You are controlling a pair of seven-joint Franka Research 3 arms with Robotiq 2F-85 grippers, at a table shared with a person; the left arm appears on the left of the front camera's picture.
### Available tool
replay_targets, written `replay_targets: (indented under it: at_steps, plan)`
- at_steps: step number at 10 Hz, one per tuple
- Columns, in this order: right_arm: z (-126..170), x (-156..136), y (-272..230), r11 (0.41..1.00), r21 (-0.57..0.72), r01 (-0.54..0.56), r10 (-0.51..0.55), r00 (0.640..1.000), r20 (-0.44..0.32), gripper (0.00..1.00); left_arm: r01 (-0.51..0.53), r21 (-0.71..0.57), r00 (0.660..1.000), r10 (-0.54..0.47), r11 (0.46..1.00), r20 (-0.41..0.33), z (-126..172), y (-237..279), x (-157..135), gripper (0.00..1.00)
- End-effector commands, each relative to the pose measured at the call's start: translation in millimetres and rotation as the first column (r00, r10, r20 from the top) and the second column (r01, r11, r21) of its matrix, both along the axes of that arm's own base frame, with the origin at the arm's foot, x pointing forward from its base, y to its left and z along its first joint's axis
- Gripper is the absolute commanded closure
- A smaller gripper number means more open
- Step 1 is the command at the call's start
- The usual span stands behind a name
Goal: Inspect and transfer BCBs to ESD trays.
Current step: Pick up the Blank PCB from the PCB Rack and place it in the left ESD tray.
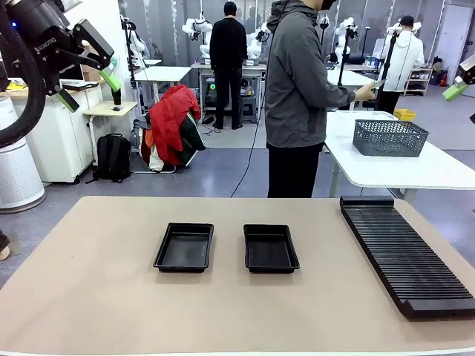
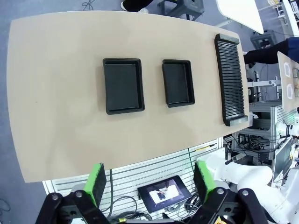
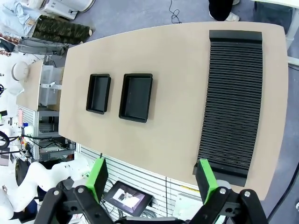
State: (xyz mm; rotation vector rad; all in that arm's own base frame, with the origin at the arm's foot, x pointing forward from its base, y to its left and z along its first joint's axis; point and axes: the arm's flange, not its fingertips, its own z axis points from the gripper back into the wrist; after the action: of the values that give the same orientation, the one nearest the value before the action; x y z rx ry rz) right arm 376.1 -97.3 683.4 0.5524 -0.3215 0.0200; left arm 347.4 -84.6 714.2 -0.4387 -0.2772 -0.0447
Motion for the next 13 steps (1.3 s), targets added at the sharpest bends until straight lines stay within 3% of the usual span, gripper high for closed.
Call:
replay_targets:
  at_steps: [1, 10, 13]
  plan:
    - [-1.3, -2.8, -3.8, 1.0, -0.019, -0.01, 0.01, 1.0, -0.005, 0.0, -0.037, 0.028, 0.999, 0.038, 0.999, -0.033, 3.0, 1.5, 1.2, 0.0]
    - [-11.2, -1.5, -10.7, 1.0, -0.019, -0.023, 0.022, 1.0, -0.02, 0.0, -0.051, 0.097, 0.999, 0.053, 0.994, -0.015, 13.9, -11.2, -4.9, 0.0]
    - [-7.8, 2.0, -4.1, 1.0, -0.004, -0.004, 0.004, 1.0, -0.014, 0.0, -0.029, 0.065, 1.0, 0.03, 0.997, -0.006, 10.0, -10.4, -5.0, 0.0]
